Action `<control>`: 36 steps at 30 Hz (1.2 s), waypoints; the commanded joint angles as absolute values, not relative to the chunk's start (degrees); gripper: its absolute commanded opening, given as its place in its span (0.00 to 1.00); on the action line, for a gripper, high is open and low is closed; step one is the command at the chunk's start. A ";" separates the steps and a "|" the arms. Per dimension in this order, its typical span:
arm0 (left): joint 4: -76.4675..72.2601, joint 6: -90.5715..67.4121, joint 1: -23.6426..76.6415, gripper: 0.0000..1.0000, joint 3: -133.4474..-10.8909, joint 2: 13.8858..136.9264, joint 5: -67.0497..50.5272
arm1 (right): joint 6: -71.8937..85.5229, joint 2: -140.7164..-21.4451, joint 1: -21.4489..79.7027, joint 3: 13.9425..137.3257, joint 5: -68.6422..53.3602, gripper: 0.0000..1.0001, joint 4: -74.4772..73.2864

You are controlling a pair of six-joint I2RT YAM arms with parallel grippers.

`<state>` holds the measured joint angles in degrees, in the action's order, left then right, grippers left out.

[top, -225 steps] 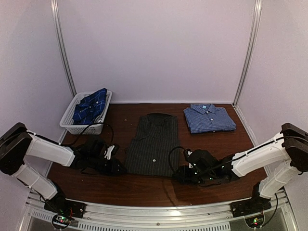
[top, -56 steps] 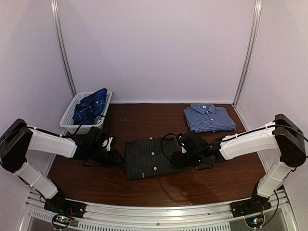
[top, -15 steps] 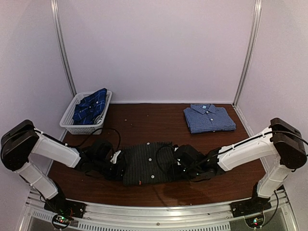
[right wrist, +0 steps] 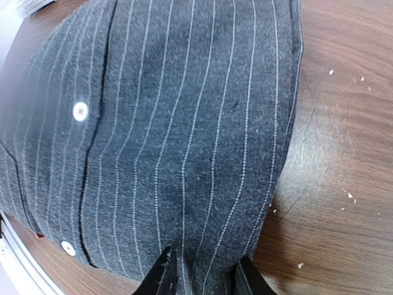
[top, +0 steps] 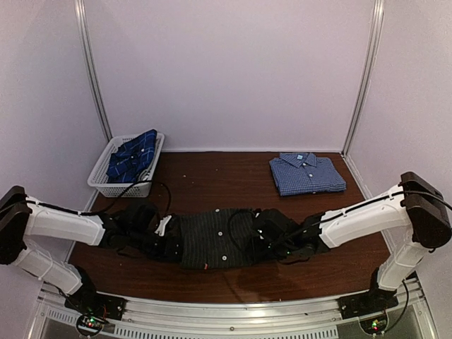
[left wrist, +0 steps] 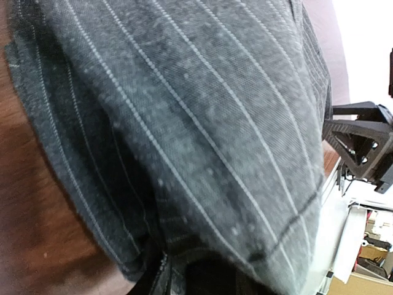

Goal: Fold and stack the long sleeve shirts
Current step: Smooth out the square-folded shirt at the center of the board.

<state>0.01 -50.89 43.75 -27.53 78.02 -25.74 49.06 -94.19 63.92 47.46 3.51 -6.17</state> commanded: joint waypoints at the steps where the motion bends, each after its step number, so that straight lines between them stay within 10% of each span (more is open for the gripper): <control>1: 3.25 -49.99 44.03 0.38 -26.21 75.39 -25.11 | 47.98 -91.54 64.46 50.72 6.68 0.31 -9.49; 17: 11.27 -50.01 42.37 0.21 -27.77 65.50 -21.67 | 47.58 -89.35 65.03 52.00 9.43 0.38 -16.21; 36: -3.13 -48.92 33.14 0.43 -35.20 82.62 -25.88 | 45.30 -90.83 67.26 57.02 12.58 0.45 -15.06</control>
